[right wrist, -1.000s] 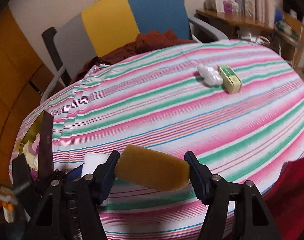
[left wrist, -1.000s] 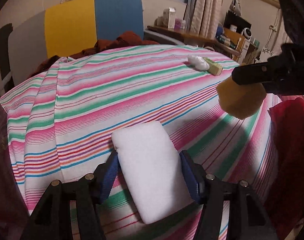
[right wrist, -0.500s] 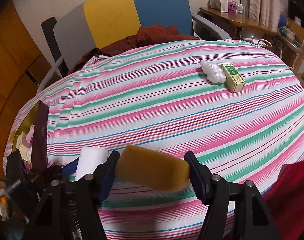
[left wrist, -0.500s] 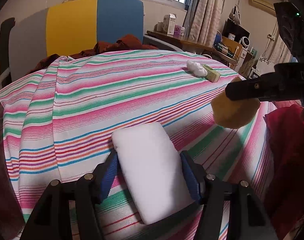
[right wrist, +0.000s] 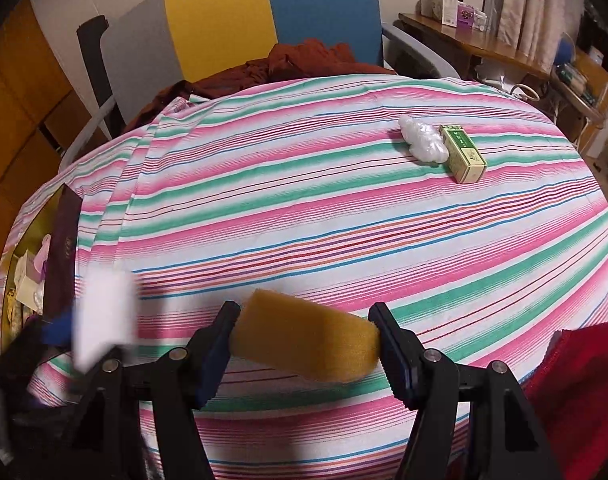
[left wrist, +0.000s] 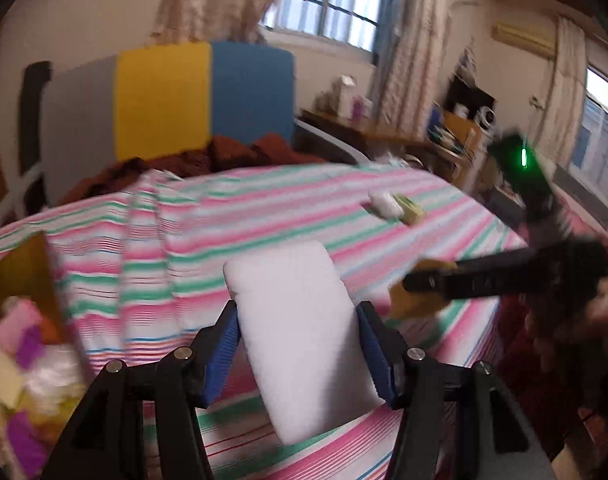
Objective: Organize objects
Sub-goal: 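Carry the white and yellow sponges over the gold tray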
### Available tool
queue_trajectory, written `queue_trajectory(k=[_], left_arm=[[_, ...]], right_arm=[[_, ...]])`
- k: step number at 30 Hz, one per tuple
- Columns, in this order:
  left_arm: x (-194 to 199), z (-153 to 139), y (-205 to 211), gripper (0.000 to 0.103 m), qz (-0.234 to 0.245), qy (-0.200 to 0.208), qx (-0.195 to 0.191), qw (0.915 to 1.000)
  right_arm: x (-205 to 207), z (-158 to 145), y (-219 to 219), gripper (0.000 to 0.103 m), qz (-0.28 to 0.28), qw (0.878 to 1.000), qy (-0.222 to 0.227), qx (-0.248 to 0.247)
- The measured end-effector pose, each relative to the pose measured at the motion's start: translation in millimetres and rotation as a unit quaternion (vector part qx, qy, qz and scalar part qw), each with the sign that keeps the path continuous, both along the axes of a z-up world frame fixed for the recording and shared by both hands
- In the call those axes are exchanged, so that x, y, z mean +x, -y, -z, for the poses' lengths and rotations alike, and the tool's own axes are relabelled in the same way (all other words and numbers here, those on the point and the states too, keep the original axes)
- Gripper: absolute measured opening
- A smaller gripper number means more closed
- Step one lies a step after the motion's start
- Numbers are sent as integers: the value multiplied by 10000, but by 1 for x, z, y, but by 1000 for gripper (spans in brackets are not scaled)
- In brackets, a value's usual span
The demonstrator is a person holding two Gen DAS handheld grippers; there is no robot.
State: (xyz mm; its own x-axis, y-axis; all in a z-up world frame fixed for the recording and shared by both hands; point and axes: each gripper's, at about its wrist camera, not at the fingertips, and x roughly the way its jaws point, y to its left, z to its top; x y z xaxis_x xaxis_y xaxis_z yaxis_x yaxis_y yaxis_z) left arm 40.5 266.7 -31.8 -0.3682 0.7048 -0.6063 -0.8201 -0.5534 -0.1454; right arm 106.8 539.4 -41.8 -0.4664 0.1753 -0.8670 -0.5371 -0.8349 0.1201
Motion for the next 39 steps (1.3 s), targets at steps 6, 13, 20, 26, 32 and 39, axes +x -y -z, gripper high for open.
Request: queue_trajectory(k=[6, 13, 20, 26, 32, 39], left_arm=[[-31, -26, 73, 59, -963, 24, 225, 9951], [-84, -34, 170, 59, -2269, 168, 366, 9731], [-132, -25, 238, 59, -3097, 595, 492, 9477], [-158, -26, 258, 59, -3143, 957, 783, 9412], [-182, -27, 238, 61, -2898, 1242, 965, 9441], [-203, -20, 202, 63, -2604, 1430, 829, 9512]], right_arm=[[-7, 0, 11, 68, -140, 9999, -18, -55], [-55, -18, 86, 68, -1257, 9906, -461, -279], [-109, -45, 197, 68, -2835, 9544, -853, -382], [-140, -33, 268, 68, -3547, 9309, -732, -480], [-155, -9, 291, 68, -3750, 9244, -449, -531], [-161, 5, 299, 86, -3763, 9244, -460, -422]])
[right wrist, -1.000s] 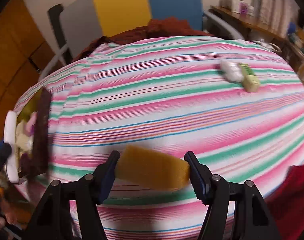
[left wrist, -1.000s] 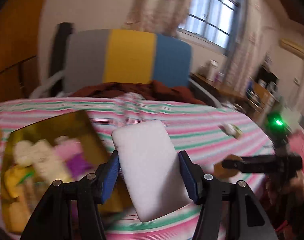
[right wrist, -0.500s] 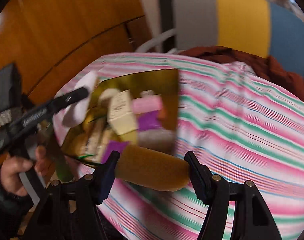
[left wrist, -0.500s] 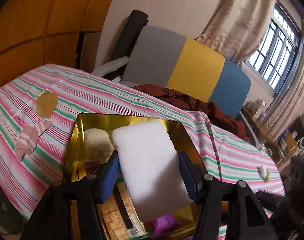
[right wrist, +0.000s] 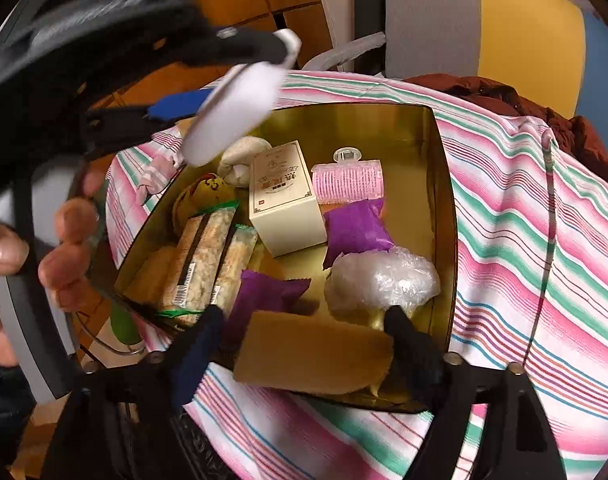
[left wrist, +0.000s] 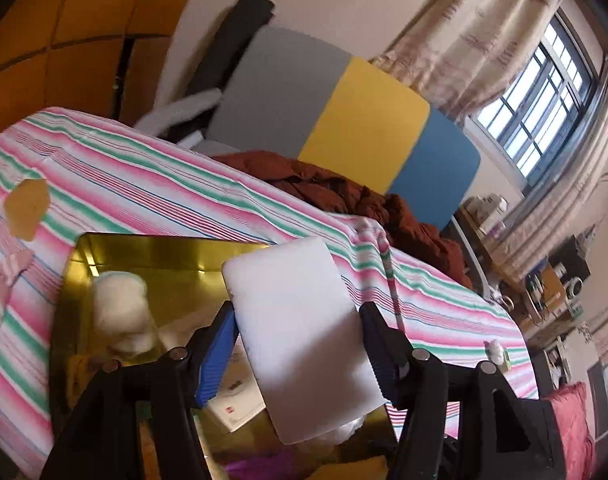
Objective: Organize objects
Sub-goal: 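Carry the white and yellow sponges over the gold tray, then open both grippers to drop the sponges into the tray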
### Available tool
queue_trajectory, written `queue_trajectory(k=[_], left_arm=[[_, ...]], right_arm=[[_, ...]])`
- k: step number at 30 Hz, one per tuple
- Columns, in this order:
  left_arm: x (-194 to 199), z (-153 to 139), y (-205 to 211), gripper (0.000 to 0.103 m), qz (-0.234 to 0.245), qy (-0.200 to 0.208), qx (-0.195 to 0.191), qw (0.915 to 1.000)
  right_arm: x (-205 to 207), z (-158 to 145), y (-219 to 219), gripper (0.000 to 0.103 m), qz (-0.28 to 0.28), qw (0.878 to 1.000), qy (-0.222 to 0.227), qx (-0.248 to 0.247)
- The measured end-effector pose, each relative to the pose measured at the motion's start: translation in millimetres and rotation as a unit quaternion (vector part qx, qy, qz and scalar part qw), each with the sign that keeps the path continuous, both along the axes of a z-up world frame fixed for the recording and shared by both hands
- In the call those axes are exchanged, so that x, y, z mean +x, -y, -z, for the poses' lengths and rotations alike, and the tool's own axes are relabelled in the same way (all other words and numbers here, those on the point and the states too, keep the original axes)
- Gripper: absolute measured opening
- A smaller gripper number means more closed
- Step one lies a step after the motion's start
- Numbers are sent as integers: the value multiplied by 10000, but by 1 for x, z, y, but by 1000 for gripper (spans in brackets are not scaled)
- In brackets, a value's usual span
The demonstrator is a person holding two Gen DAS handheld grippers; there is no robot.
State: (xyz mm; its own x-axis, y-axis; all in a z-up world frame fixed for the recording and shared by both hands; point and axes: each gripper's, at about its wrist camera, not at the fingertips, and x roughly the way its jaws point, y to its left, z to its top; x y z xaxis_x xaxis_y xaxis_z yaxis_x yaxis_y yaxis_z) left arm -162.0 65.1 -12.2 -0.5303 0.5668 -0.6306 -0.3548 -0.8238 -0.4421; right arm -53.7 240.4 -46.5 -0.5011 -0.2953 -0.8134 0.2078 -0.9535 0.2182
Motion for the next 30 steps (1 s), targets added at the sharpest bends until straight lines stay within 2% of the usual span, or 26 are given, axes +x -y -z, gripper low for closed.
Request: queue_trajectory(k=[4, 7, 11, 13, 15, 17, 19, 21, 23, 30], left_arm=[[-4, 7, -5, 65, 52, 179, 67, 9998], [-6, 13, -1, 67, -95, 332, 79, 9994], [-8, 19, 3, 68, -92, 543, 141, 9984], [-8, 17, 2, 69, -34, 506, 152, 9986], [-8, 12, 1, 74, 66, 413, 245, 9988], [-9, 4, -1, 84, 109, 321, 266, 9991], [-11, -2, -6, 87, 172, 226, 128, 9995], [-14, -1, -7, 87, 85, 221, -29, 9997], [-14, 0, -3, 87, 22, 282, 58, 9996], [12, -1, 16, 87, -383, -131, -336, 9986]], right_arm=[[-2, 4, 1, 89, 9, 10000, -2, 41], [-3, 7, 0, 100, 55, 10000, 2, 4], [-4, 6, -2, 103, 85, 9999, -53, -71], [-5, 6, -3, 103, 98, 9999, -102, -88], [-7, 4, -4, 103, 119, 9998, -135, -55], [-6, 0, -5, 103, 179, 9996, -218, -46], [-5, -3, -7, 103, 211, 9994, -278, -31], [-2, -8, -9, 103, 257, 9991, -345, -42], [-1, -11, -10, 103, 283, 9988, -384, -58], [4, -11, -12, 103, 313, 9988, -358, -99]])
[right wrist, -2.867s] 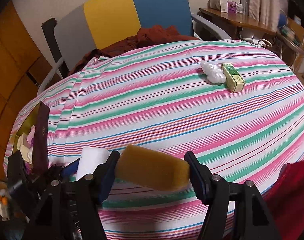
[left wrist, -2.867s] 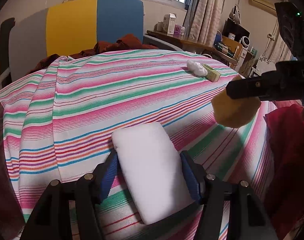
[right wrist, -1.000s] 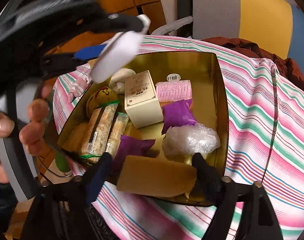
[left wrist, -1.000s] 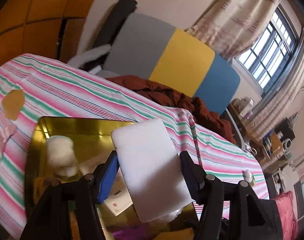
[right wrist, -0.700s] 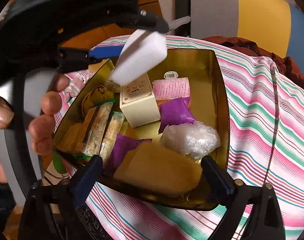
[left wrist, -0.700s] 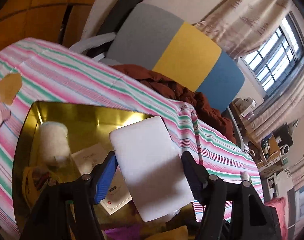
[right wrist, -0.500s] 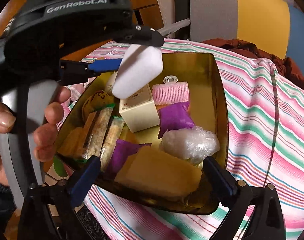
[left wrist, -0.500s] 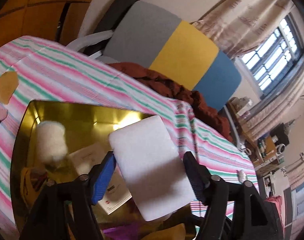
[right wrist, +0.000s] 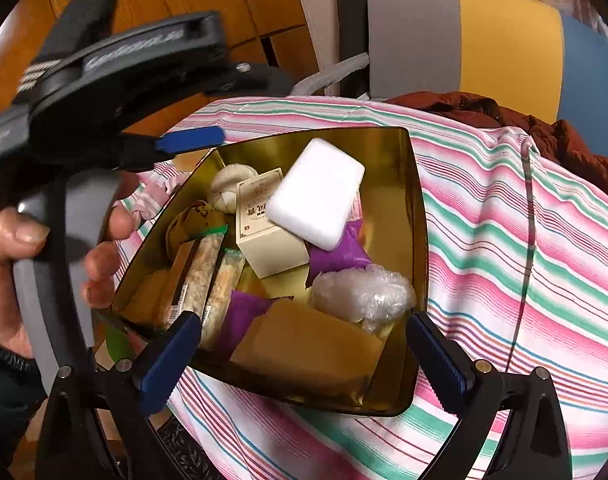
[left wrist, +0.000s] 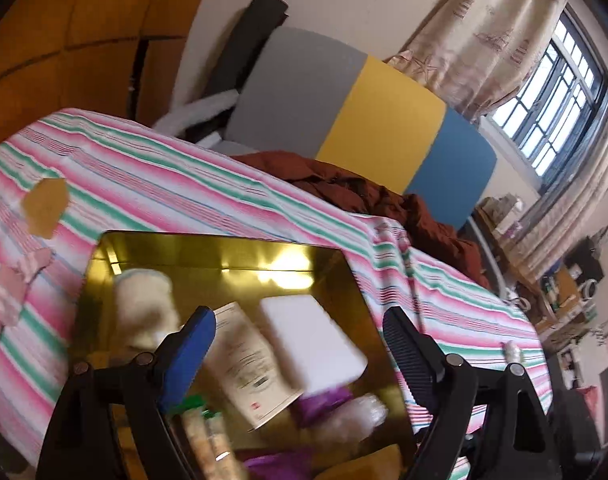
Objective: Organize objects
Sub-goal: 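Open both grippers to drop the sponges into the tray, then move both grippers back toward the soap box and plastic ball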
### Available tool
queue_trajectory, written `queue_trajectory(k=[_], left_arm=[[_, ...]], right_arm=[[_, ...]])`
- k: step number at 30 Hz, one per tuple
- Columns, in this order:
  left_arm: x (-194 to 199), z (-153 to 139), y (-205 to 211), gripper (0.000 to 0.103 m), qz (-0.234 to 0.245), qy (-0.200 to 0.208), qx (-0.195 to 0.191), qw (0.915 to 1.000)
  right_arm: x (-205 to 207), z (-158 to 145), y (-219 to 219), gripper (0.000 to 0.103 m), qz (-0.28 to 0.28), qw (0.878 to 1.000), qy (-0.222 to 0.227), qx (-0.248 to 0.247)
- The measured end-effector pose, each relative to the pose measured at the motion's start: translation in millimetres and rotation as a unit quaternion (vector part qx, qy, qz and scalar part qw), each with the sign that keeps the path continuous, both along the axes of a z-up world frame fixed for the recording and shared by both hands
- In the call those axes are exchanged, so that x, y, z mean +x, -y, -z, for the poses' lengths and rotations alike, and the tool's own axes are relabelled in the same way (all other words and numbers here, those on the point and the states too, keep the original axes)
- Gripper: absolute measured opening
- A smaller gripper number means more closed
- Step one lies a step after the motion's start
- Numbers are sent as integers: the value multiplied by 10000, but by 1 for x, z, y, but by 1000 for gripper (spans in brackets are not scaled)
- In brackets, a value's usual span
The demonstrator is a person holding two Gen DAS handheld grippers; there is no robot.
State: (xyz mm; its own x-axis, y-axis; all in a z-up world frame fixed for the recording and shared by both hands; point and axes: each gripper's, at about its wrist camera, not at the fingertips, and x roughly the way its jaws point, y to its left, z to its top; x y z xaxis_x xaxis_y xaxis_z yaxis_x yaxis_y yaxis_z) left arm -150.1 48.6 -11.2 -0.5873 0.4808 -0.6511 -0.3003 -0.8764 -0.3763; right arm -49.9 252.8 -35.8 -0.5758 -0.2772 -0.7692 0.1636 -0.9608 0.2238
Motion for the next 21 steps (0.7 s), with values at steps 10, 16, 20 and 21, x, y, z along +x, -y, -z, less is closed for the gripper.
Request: queue_trajectory(k=[10, 16, 20, 21], left_arm=[[56, -24, 18, 87, -745, -1024, -1131, 9855], [78, -23, 32, 87, -1076, -1032, -1200, 9815], [92, -19, 36, 87, -1168, -1026, -1260, 9798], [94, -18, 36, 87, -1185, -1016, -1274, 9795]], right_arm=[[11, -4, 6, 103, -2, 9998, -108, 150], [21, -13, 9, 103, 154, 9987, -343, 342], [27, -20, 5, 103, 404, 9967, -509, 482], [29, -22, 3, 103, 468, 9962, -542, 488]])
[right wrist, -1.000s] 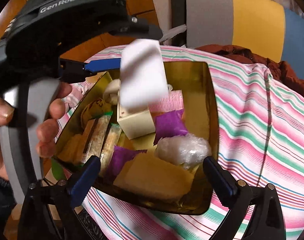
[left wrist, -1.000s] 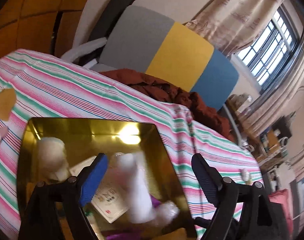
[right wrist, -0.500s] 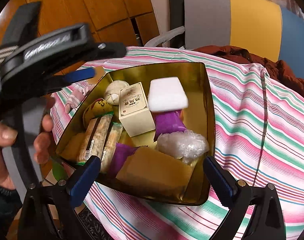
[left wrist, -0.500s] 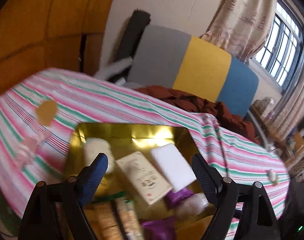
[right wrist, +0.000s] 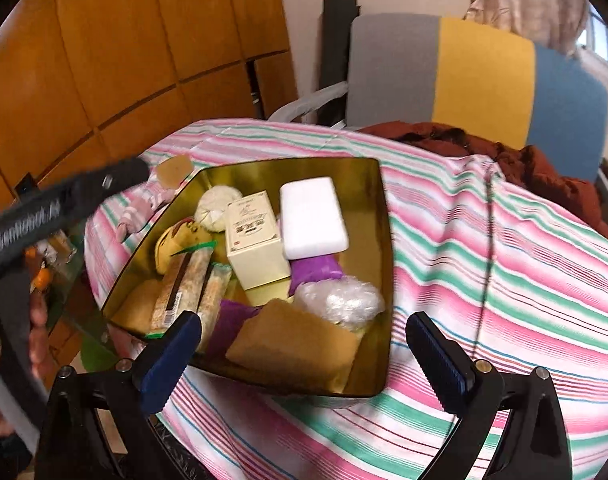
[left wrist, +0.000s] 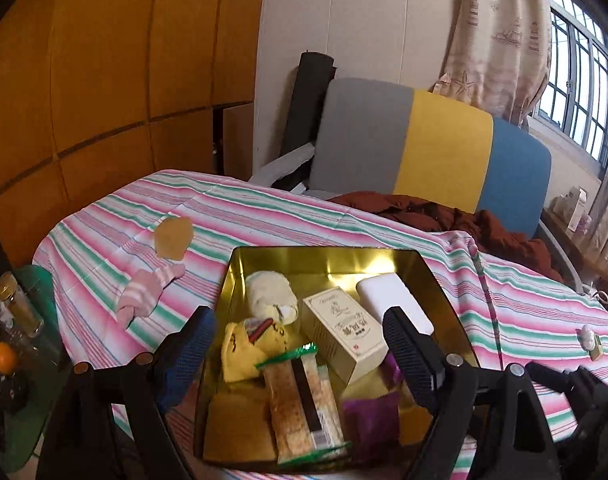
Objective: Organize objects
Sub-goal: 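Move both grippers back toward the soap box and plastic ball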
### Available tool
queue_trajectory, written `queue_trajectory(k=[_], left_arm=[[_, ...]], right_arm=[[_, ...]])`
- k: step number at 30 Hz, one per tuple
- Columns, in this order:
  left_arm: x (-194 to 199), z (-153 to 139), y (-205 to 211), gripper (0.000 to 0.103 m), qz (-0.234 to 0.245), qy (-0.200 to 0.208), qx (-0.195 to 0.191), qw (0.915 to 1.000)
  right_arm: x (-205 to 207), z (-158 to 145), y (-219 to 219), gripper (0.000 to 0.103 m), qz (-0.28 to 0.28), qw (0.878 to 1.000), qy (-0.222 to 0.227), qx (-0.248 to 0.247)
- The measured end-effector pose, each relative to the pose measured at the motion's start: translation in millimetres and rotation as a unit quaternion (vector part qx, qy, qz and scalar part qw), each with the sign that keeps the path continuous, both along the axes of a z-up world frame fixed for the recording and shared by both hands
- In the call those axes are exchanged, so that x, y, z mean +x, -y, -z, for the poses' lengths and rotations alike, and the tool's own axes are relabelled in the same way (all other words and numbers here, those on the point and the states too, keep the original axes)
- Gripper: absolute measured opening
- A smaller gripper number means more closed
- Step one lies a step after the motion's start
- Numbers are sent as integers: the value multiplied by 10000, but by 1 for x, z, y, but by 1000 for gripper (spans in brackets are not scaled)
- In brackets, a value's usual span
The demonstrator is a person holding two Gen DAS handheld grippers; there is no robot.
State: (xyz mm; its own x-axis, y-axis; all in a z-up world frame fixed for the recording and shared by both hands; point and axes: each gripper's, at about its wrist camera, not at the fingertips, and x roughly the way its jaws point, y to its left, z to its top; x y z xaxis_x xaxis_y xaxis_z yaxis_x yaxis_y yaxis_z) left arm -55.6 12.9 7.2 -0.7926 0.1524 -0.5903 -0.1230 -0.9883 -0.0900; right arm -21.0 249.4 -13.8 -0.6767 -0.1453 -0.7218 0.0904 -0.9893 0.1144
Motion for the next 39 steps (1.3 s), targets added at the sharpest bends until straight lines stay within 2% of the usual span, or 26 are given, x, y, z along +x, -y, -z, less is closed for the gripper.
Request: queue_trajectory(k=[7, 14, 20, 23, 27, 31, 35, 39], left_arm=[[22, 7, -7, 87, 37, 40, -207, 9998], [36, 1, -32, 87, 454, -65, -352, 9983], [44, -7, -67, 87, 1026, -179, -487, 9934], [48, -12, -88, 87, 1429, -235, -468, 9884], [51, -20, -117, 87, 2026, -299, -230, 9785], [49, -21, -156, 87, 2585, -1, 6, 9660], [50, -16, -199, 87, 3065, 217, 48, 9516], [52, -6, -235, 87, 3443, 420, 14, 9379]], right_arm=[[8, -8, -9, 103, 299, 9994, -134, 115], [17, -8, -28, 103, 550, 9983, -133, 142], [29, 0, -67, 103, 977, 9951, -24, 125], [35, 5, -93, 103, 1265, 9919, 64, 129], [44, 10, -135, 103, 1679, 9855, 248, -48], [59, 8, -183, 103, 2144, 9760, 341, -190], [78, 3, -245, 103, 2740, 9599, 419, -427], [103, -4, -317, 103, 3406, 9363, 539, -669]])
